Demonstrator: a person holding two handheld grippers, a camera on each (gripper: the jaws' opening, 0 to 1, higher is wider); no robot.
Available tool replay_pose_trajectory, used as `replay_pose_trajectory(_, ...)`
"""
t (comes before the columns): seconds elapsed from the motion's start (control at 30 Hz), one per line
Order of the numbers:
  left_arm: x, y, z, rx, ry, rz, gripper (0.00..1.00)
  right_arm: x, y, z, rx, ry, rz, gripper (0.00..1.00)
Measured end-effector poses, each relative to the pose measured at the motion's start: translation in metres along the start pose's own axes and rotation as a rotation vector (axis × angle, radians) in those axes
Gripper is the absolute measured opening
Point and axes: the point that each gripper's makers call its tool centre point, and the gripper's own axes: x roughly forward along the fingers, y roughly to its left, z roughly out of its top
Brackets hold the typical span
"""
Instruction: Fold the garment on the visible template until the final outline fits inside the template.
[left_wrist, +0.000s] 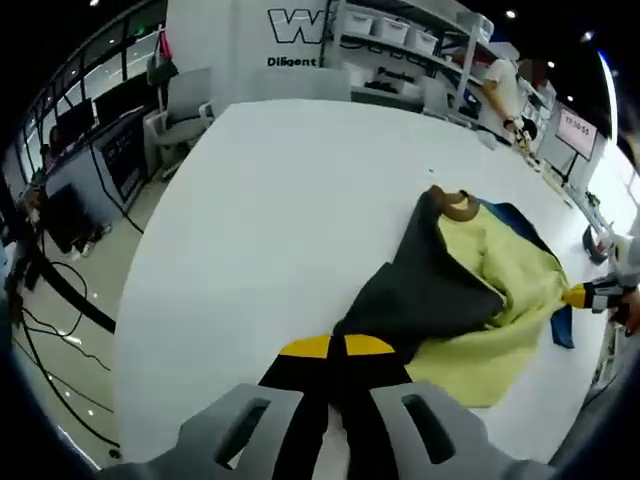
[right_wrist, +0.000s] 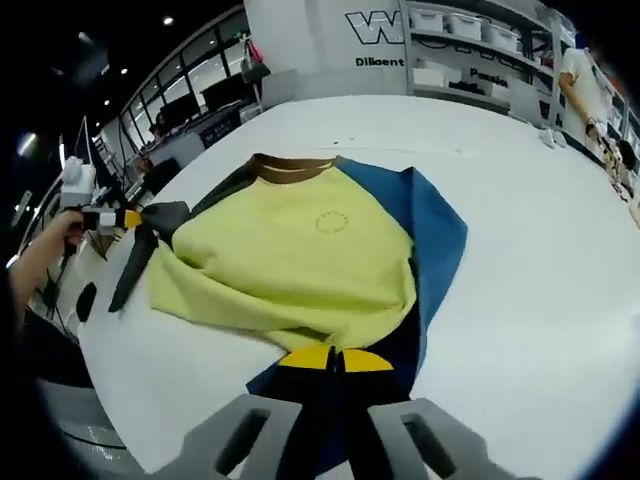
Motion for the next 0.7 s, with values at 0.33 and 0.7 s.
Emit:
replay_pose_trajectory(0.33, 0.015, 0.038, 0.015, 0.039, 0.022, 0.101, 0.05, -0.019, -0.021, -0.012, -0.071, 0.093, 0.005, 0.00)
replay_pose_trajectory(0.7, 0.020, 0.058, 0.017, 0.054, 0.015, 0.168, 0.06, -0.024, -0.038, -0.002, -0.027, 0.042, -0.041, 0.00)
